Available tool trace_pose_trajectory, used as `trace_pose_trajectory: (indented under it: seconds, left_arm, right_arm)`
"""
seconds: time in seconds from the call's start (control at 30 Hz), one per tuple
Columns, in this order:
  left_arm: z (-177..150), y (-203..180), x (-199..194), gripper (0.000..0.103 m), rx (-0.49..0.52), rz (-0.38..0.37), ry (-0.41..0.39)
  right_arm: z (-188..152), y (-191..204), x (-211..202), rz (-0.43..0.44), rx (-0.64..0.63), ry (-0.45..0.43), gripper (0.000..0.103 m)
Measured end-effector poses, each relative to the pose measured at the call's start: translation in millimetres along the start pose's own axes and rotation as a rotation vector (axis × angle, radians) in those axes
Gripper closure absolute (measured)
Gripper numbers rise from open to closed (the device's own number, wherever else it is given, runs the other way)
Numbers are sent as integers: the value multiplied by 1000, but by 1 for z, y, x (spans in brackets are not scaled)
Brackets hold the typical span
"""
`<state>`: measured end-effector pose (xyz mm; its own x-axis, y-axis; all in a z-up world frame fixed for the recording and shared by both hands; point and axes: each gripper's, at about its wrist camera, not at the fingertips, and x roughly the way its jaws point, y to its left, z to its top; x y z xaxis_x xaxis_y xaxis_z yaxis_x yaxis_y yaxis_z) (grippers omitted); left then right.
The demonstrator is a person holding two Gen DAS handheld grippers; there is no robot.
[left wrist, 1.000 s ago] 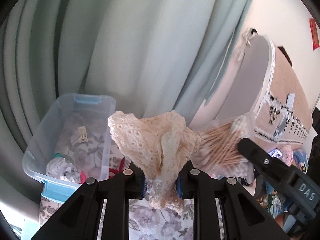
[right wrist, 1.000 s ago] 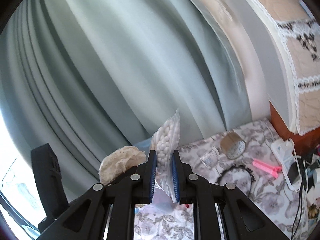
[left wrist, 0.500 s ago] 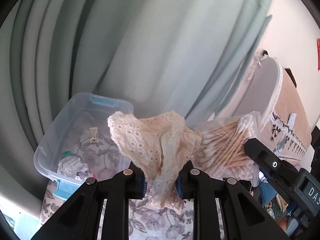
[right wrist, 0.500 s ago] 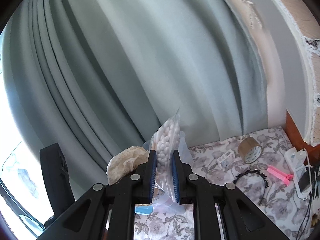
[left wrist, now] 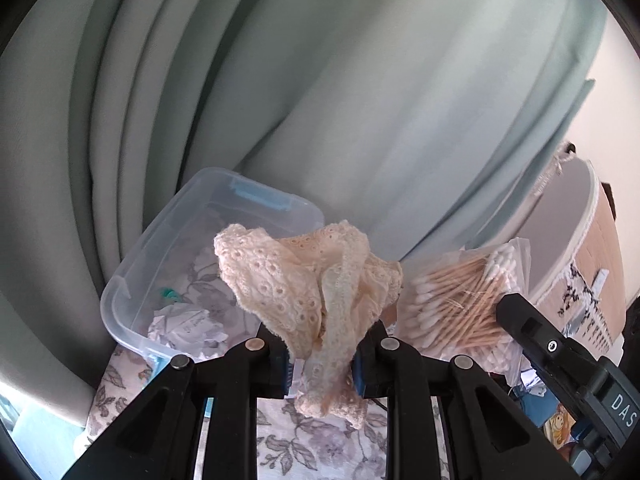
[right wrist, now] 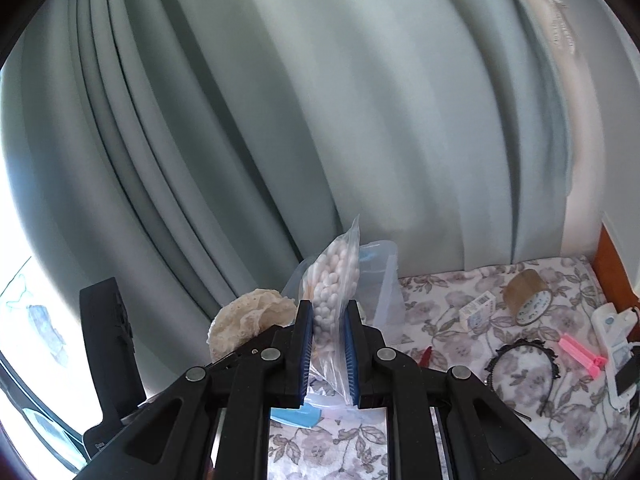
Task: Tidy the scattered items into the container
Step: 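Lift and carry the lace fabric and cotton-swab bag over the clear box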
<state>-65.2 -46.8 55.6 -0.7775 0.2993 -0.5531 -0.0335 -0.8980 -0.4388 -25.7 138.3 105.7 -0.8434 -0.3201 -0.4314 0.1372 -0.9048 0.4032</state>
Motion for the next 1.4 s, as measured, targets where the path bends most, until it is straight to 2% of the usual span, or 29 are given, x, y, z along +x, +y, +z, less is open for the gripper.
trace_pose_trajectory:
  seconds: [0.6,0.63,0.67,1.4]
  left_arm:
    - [3,49,31,80,-76,55,24]
    - [3,51,33,80,-4,-32,81]
    - [3,53,36,80,18,-58,99]
    - [-3,78,79,80,0,-9,148]
  right_arm:
    - [-14,12,69,24,-26,134,87]
    - [-14,12,73,25,-27,141,87]
    - [-14,12,77,25,-28,147,87]
    - [-30,8,149,28,-82,291,85]
